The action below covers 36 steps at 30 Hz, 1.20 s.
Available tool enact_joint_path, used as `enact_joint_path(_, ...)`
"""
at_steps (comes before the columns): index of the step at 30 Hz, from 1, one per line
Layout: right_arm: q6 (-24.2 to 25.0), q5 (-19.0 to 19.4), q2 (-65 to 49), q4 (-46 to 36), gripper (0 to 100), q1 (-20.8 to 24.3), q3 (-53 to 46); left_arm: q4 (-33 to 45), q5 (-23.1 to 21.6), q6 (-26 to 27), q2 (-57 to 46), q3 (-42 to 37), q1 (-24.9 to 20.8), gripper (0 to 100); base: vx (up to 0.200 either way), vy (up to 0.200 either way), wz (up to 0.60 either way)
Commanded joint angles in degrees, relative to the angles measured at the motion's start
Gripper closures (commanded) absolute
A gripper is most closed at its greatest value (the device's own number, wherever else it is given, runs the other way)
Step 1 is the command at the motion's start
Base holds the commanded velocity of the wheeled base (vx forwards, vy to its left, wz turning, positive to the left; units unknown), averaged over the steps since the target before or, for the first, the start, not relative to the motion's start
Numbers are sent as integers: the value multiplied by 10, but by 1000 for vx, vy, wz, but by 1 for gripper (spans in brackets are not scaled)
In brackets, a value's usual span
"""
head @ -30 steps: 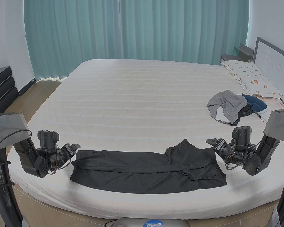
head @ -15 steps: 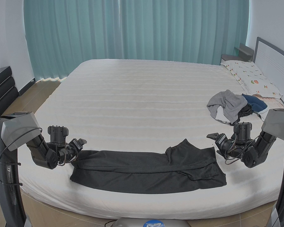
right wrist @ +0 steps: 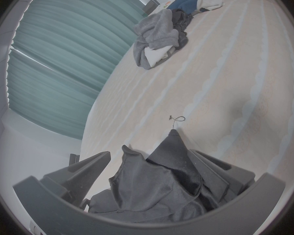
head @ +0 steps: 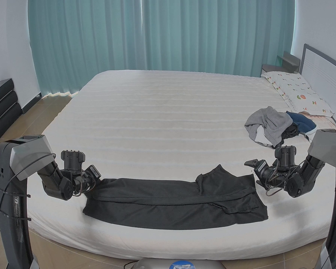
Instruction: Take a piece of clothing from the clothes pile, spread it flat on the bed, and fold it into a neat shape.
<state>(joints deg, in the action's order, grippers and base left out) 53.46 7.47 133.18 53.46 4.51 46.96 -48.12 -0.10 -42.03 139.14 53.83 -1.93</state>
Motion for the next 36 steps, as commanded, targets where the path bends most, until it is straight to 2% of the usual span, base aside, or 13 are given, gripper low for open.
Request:
enact_joint_path(1,-1,-2,22,-5,0,-7,22,-2,9,-4,3,0,4,100,0,0,0)
enact_joint_path(5,-2,-2,34,-6,0,-12,37,-3,26,-12,3,4,8,100,0,0,0)
enact_joint_path(15,-6,-3,70,-9,0,-6,75,-15,28,-27,3,2,8,100,0,0,0)
enact_joint_path(16,-6,-3,71,-9,100,-6,75,-16,28,-28,3,2,8,100,0,0,0)
enact_joint_path(26,-3,-5,74,-2,100,-23,93,-16,29,-30,3,-1,19,100,0,0,0)
enact_joint_path(31,-3,-11,74,9,100,-28,93,-15,33,-55,3,4,23,100,0,0,0)
enact_joint_path(36,-5,-11,72,14,100,-28,84,-16,34,-56,4,2,23,100,0,0,0)
